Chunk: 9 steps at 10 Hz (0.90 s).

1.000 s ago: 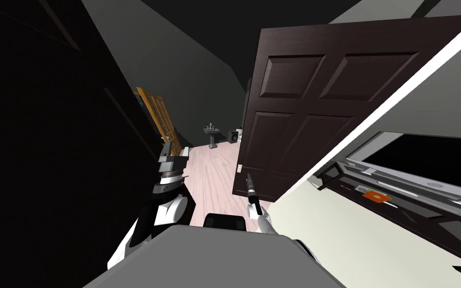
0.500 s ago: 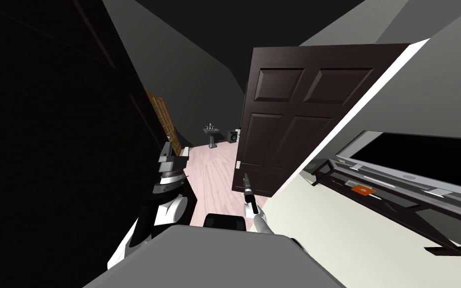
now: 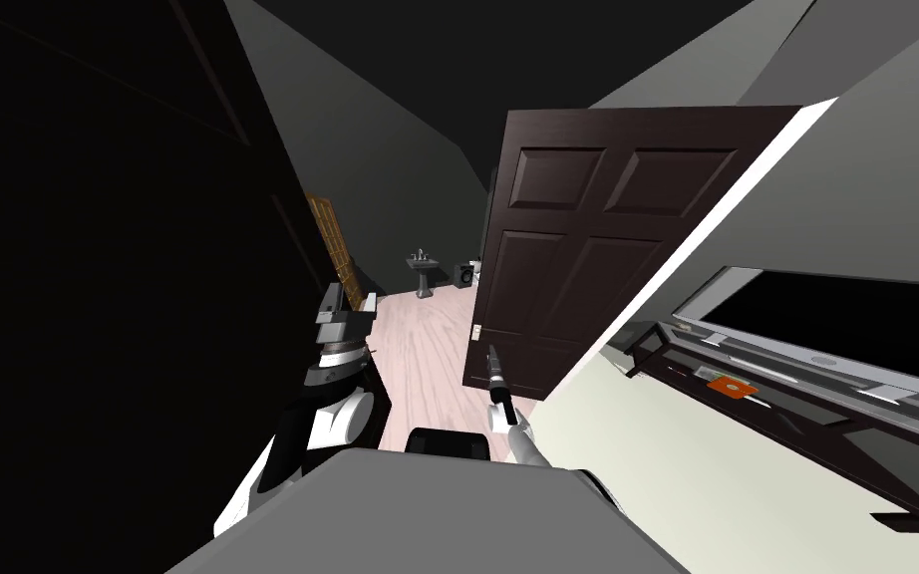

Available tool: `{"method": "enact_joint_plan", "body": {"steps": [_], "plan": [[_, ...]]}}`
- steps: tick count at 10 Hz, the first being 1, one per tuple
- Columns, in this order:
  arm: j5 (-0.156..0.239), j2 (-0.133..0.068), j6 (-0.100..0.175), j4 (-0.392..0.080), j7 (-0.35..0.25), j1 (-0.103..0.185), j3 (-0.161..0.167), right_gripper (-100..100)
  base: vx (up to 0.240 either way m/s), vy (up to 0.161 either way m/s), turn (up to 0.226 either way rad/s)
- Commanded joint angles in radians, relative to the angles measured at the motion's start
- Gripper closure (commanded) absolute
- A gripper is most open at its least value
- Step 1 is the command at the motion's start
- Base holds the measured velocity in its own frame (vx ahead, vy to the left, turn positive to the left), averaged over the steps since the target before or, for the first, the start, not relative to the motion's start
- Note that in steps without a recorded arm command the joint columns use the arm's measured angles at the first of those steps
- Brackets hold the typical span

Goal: Push the door open

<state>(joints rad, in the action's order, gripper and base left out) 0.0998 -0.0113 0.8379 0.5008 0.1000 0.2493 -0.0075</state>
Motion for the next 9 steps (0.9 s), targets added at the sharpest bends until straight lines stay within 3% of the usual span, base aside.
{"method": "enact_joint_plan", "body": {"steps": [1,4,6,8,9], "plan": [[0.001,-0.012,-0.001,0.004,0.0,-0.002,-0.002,-100,0.214,0.001,0.025],[0.003,-0.015,-0.001,0.002,0.0,0.0,-0.007,-100,0.22,0.032,0.021],[0.005,-0.003,-0.001,0.001,0.001,0.002,-0.011,-100,0.198,0.057,0.025],[0.007,0.024,-0.002,-0.001,0.001,0.004,-0.015,-100,0.217,0.055,0.023],[0.007,0.024,-0.002,-0.001,0.001,0.004,-0.015,-100,0.106,0.019,-0.026]]}}
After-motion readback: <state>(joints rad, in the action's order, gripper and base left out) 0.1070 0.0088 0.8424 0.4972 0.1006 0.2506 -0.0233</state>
